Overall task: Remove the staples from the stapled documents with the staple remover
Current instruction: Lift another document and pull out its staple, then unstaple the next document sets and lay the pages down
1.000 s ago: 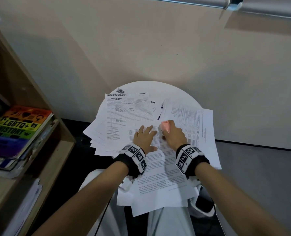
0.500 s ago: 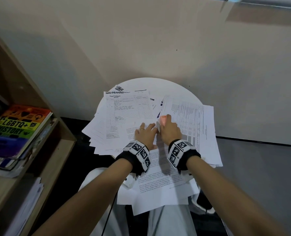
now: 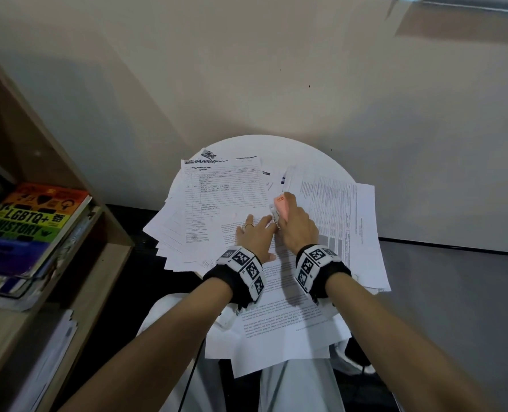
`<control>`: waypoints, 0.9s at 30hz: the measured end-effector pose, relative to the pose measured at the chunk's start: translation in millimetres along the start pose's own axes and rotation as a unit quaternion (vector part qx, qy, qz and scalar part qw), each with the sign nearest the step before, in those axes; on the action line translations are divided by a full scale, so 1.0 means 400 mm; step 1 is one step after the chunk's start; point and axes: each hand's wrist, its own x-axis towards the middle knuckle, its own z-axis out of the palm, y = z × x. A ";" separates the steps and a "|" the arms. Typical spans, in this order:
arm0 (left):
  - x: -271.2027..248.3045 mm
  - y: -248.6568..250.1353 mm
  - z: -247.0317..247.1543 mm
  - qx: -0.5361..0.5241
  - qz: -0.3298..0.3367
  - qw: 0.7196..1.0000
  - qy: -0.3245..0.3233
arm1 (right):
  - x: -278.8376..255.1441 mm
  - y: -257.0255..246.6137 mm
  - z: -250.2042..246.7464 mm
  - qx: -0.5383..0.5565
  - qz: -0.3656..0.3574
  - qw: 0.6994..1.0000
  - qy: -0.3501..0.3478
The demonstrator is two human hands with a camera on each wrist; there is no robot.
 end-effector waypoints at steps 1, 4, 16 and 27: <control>0.001 -0.001 0.002 0.000 -0.001 1.000 0.000 | 0.003 -0.001 -0.002 0.001 0.011 1.000 -0.002; 0.002 -0.004 0.004 0.003 0.004 1.000 0.004 | 0.026 -0.016 -0.014 0.038 0.069 0.997 -0.006; -0.034 0.041 -0.010 -0.487 0.030 0.844 0.223 | -0.124 0.042 -0.109 0.145 -0.027 0.988 0.047; -0.128 0.198 -0.026 -0.603 0.025 0.759 0.246 | -0.373 0.144 -0.205 0.157 -0.038 0.984 0.080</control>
